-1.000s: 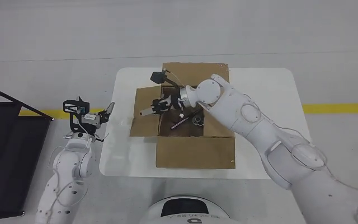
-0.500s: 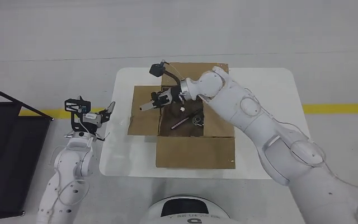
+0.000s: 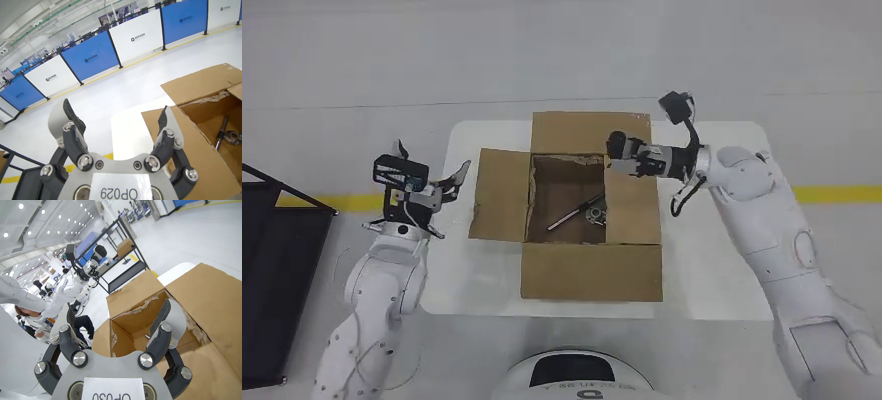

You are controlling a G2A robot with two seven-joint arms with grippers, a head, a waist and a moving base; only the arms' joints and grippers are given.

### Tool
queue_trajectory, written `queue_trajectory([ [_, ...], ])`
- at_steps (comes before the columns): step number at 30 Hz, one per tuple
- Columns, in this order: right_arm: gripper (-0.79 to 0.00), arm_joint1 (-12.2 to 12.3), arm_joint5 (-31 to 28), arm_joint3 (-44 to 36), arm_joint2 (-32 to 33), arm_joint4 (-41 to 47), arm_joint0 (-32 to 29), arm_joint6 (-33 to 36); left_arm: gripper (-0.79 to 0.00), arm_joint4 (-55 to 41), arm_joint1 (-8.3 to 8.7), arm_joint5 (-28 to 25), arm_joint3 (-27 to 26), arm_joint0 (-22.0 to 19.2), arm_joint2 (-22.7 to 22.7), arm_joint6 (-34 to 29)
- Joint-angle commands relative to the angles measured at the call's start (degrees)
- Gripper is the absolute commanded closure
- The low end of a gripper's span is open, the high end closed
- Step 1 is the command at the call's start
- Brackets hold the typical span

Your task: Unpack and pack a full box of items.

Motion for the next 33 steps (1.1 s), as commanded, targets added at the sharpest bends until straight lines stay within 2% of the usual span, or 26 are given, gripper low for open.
queue_trajectory([
  [1,-0.785,2.0,-0.5,-4.0,7.3,1.3,-6.5,-0.5,-0.785,2.1,-0.16,-0.7,-1.4,-1.6,2.7,-3.2],
  [6,-0.785,5.1,-2.0,-6.6,15.5,4.8,-15.0,-1.9,-0.785,7.7,-0.74,-0.2,-1.6,-5.7,8.6,-10.3],
  [8,-0.785,6.1,-2.3,-6.0,16.9,6.1,-16.5,-2.3,-0.785,8.7,-0.83,0.2,-1.5,-6.1,9.3,-11.5],
  [16,-0.785,6.4,-2.4,-5.6,17.3,6.4,-16.8,-2.4,-0.785,8.7,-0.83,0.2,-1.5,-6.1,9.3,-11.5],
  [18,-0.785,6.4,-2.4,-5.6,17.3,6.4,-16.8,-2.4,-0.785,12.0,-0.73,0.0,-0.8,-5.9,9.0,-11.8],
  [20,-0.785,6.4,-2.4,-5.6,17.3,6.4,-16.8,-2.4,-0.785,8.2,-0.9,-1.9,0.5,-5.9,9.2,-16.0],
  [21,-0.785,6.4,-2.4,-5.6,17.3,6.4,-16.8,-2.4,-0.785,7.9,-0.86,-3.4,2.5,-6.7,8.6,-20.1],
  [25,-0.785,6.4,-2.4,-5.6,17.3,6.4,-16.8,-2.4,-0.785,12.0,-1.06,-5.5,8.0,-10.2,9.9,-29.2],
  [28,-0.785,6.4,-2.4,-5.6,17.3,6.4,-16.8,-2.4,-0.785,12.9,-1.4,-7.5,11.3,-11.7,12.7,-31.6],
  [33,-0.785,6.4,-2.4,-5.6,17.3,6.4,-16.8,-2.4,-0.785,13.2,-2.42,-9.2,15.9,-14.6,19.2,-31.4],
])
